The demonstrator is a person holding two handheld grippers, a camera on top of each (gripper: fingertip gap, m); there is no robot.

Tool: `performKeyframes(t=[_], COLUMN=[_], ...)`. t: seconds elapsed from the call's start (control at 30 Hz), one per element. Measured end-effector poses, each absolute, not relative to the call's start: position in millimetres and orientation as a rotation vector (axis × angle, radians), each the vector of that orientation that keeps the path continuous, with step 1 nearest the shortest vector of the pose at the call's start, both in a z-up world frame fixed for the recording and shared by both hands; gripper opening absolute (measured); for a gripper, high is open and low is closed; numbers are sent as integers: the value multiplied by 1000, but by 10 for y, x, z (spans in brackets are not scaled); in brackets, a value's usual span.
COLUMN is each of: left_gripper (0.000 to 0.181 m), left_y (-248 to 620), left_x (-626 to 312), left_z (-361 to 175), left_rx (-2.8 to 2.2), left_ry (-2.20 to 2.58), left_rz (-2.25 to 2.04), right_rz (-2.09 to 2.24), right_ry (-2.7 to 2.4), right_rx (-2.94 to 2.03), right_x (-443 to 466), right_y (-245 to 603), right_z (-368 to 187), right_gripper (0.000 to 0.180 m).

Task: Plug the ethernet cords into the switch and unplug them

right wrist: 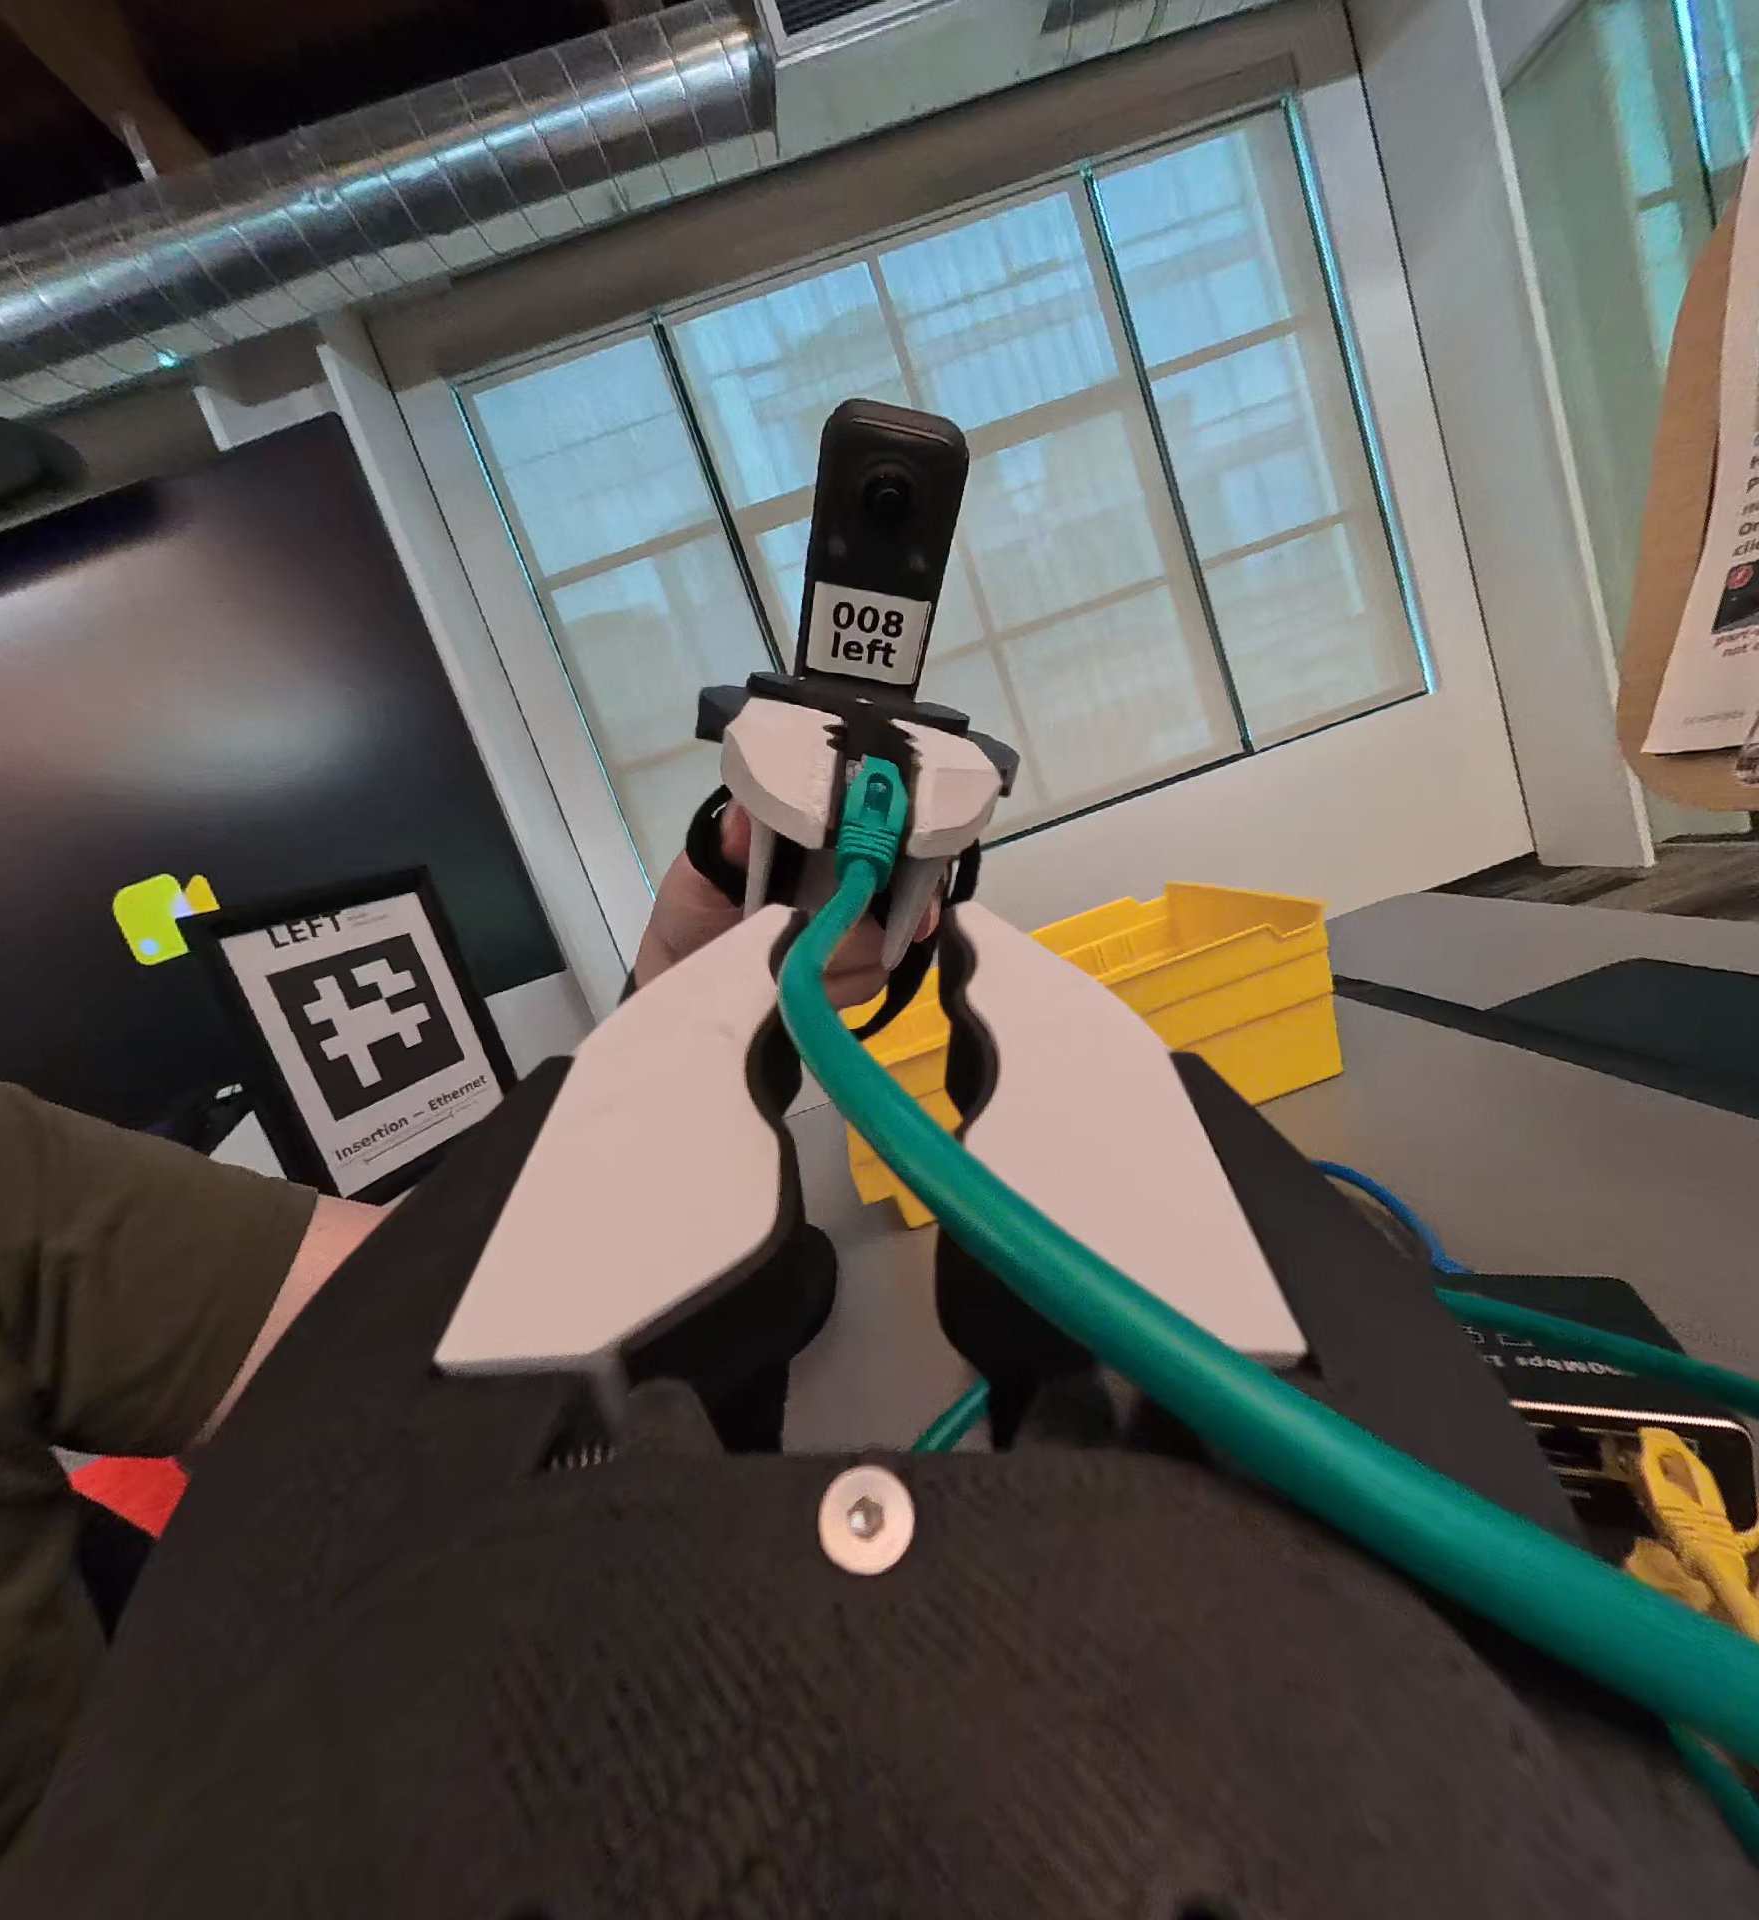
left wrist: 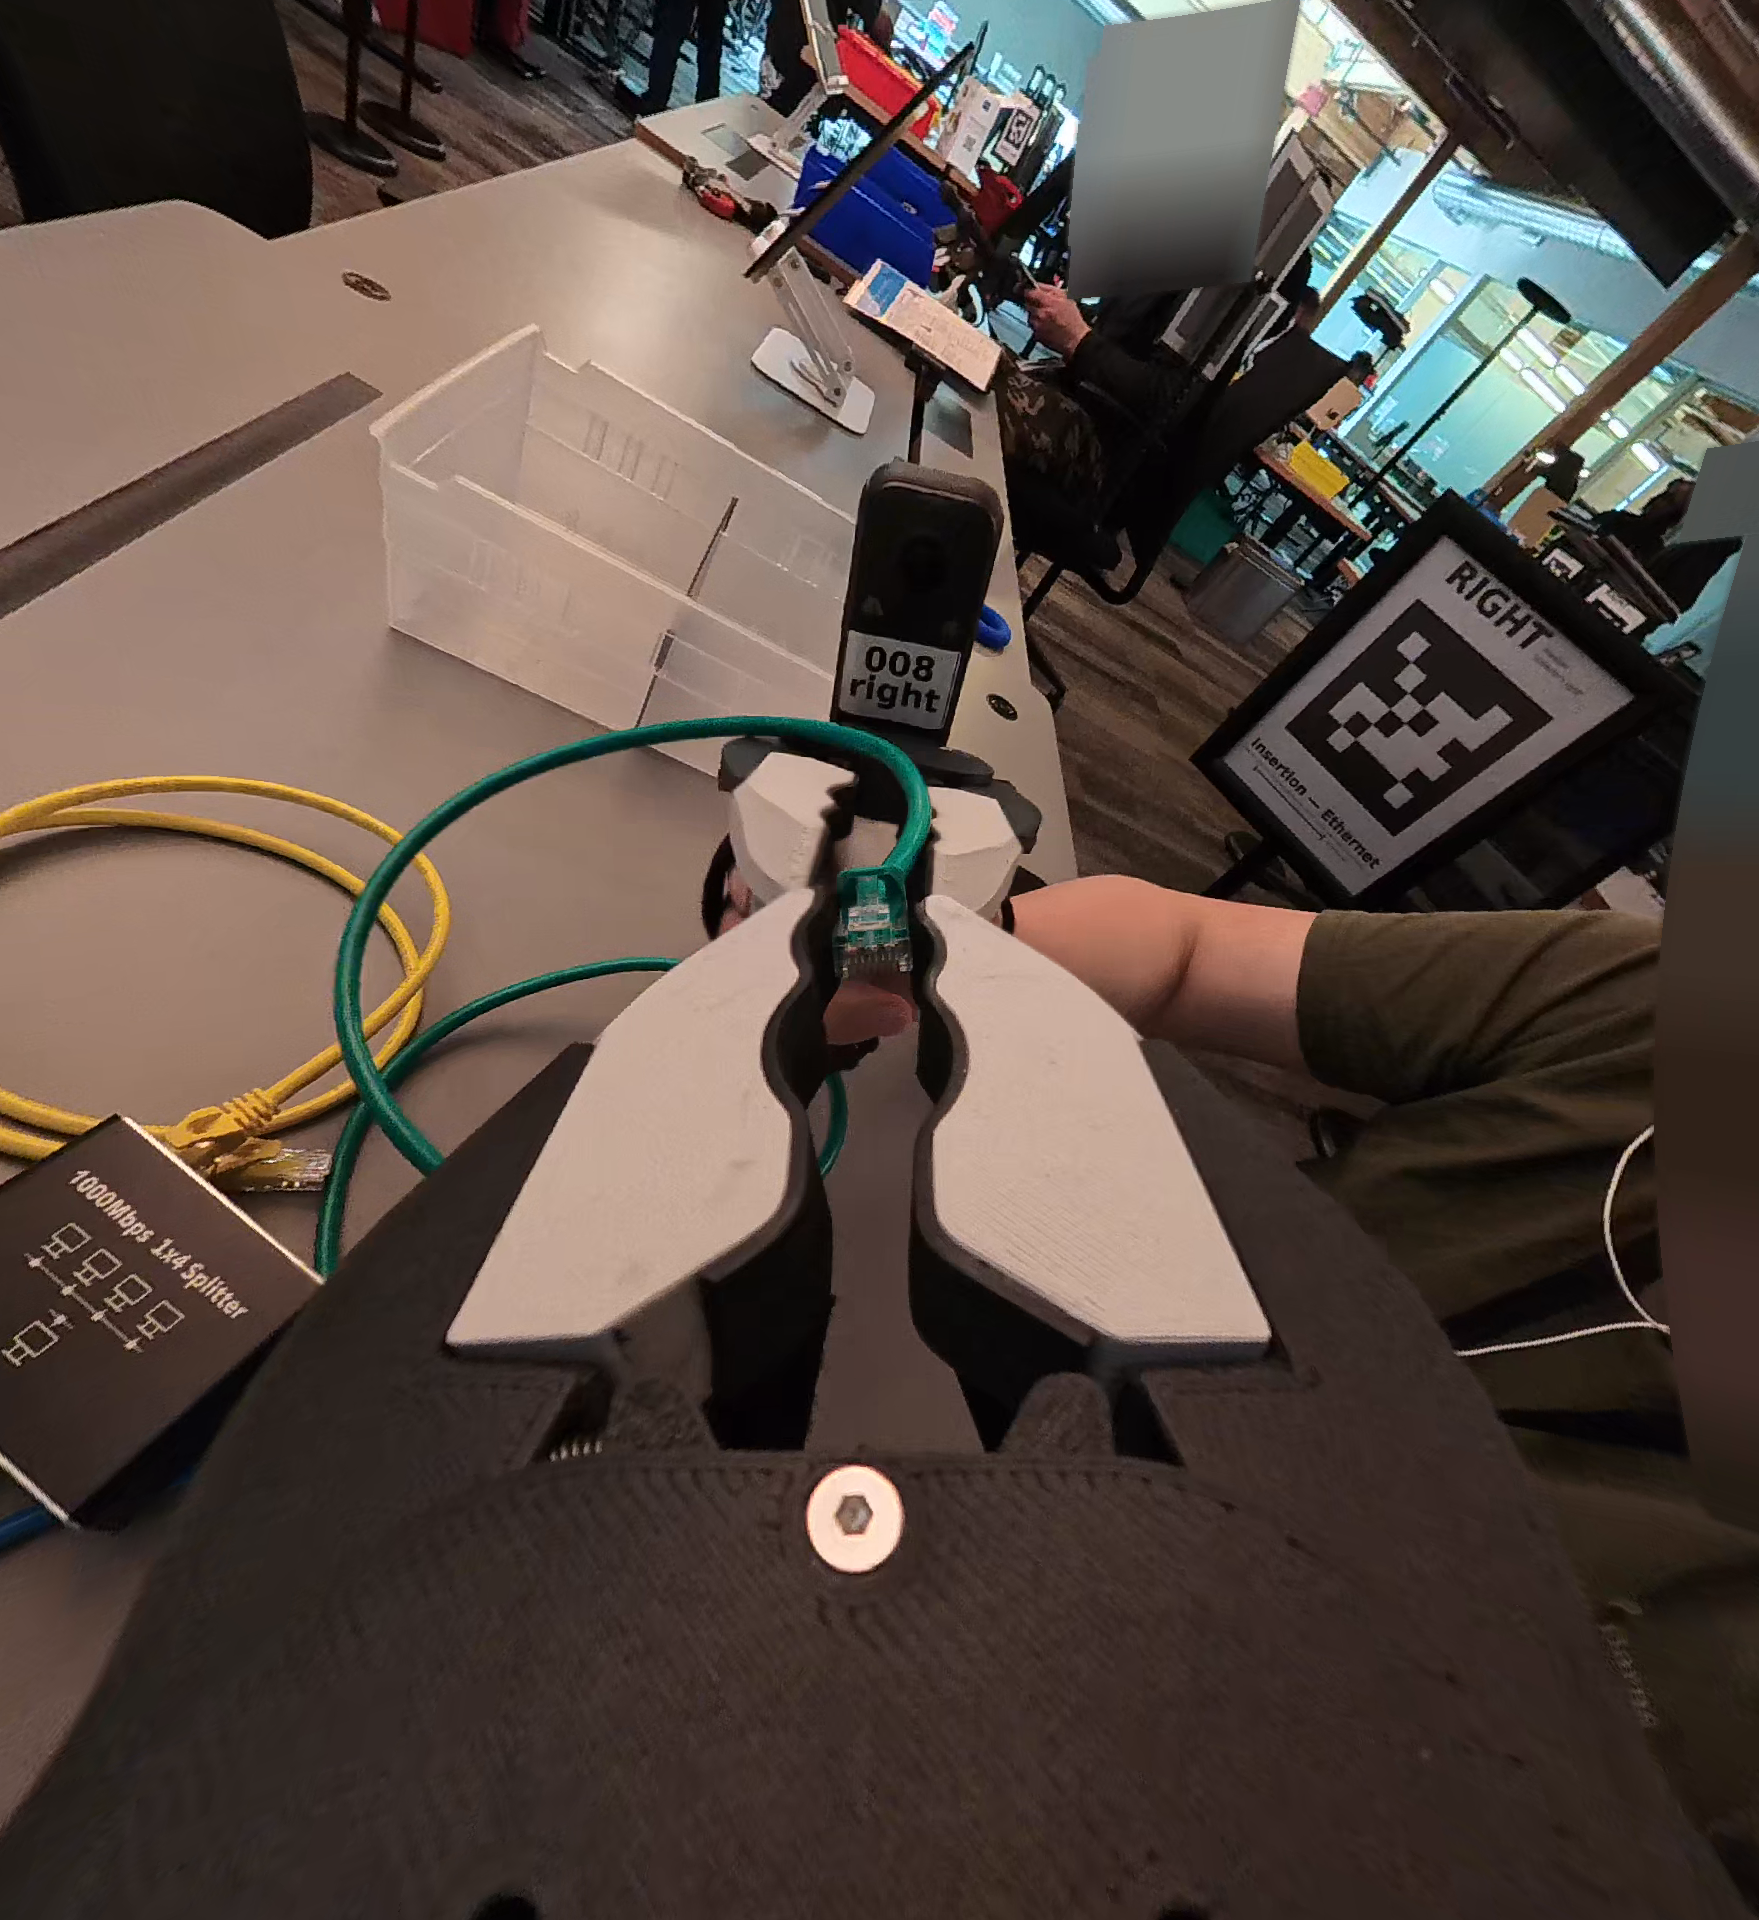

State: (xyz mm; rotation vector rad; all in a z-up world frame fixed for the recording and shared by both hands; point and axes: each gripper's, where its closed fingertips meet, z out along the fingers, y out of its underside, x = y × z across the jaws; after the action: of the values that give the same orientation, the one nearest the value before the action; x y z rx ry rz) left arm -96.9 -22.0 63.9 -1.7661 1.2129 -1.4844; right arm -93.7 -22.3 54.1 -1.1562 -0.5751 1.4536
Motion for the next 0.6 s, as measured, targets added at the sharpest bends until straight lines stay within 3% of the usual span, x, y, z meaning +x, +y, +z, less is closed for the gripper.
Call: performKeyframes(t=[0.23, 0.6], left_gripper=[12, 12], left_y=[-222, -221], left_x=[-980, -935], left_z=[572, 455], left_rx=[-1779, -1834], left_ry=[1270, 1288], left_rz=[-1385, -1355], right_rz=[1627, 1567], right_ry=[-507, -559], right_rx=[-1166, -1256], right_x=[-953, -967], right_y=[-248, -173], right_z=[576, 469], right_gripper=[15, 19])
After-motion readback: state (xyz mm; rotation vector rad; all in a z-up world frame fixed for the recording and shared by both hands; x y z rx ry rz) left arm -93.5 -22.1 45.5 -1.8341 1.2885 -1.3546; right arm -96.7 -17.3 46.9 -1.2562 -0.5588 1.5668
